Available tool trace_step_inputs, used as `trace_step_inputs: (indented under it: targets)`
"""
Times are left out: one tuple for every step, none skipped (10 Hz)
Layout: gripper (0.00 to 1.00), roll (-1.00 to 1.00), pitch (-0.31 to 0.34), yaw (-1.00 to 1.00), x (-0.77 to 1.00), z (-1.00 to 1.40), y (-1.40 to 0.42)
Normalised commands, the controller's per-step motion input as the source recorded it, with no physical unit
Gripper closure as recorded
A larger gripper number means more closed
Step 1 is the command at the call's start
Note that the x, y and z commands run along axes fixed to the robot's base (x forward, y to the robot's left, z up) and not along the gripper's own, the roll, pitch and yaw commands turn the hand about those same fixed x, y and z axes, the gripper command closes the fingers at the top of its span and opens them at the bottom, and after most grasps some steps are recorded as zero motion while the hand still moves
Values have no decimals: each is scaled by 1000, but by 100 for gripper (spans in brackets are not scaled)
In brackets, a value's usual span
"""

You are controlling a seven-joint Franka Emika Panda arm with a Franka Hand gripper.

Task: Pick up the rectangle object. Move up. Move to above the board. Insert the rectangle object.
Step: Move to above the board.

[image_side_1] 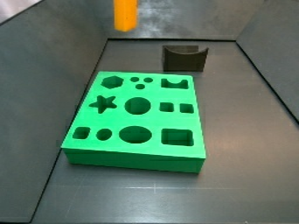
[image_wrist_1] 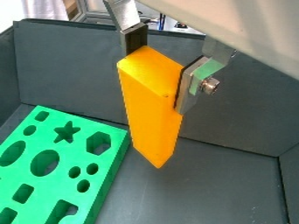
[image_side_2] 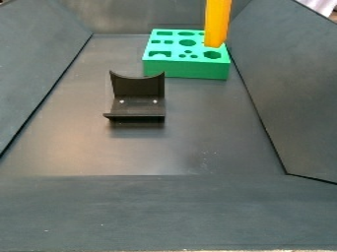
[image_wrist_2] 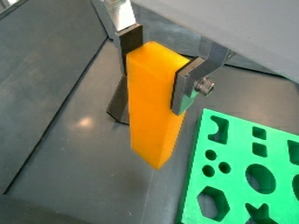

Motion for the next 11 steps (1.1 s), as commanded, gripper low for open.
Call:
trace_step_inputs:
  targets:
    - [100,111,85,236,20,30,-8]
    - [100,111,85,236,20,30,-8]
    - [100,111,85,236,20,30,-8]
    - [100,111,85,236,20,30,-8]
    - [100,111,85,236,20,30,-8]
    - [100,111,85,236,20,30,-8]
    - [100,111,85,236,20,30,-8]
    - [100,111,85,236,20,30,-8]
    - [100,111,85,236,20,30,-8]
    - [100,111,85,236,20,30,-8]
    - [100,68,32,-1000,194,183,-1000]
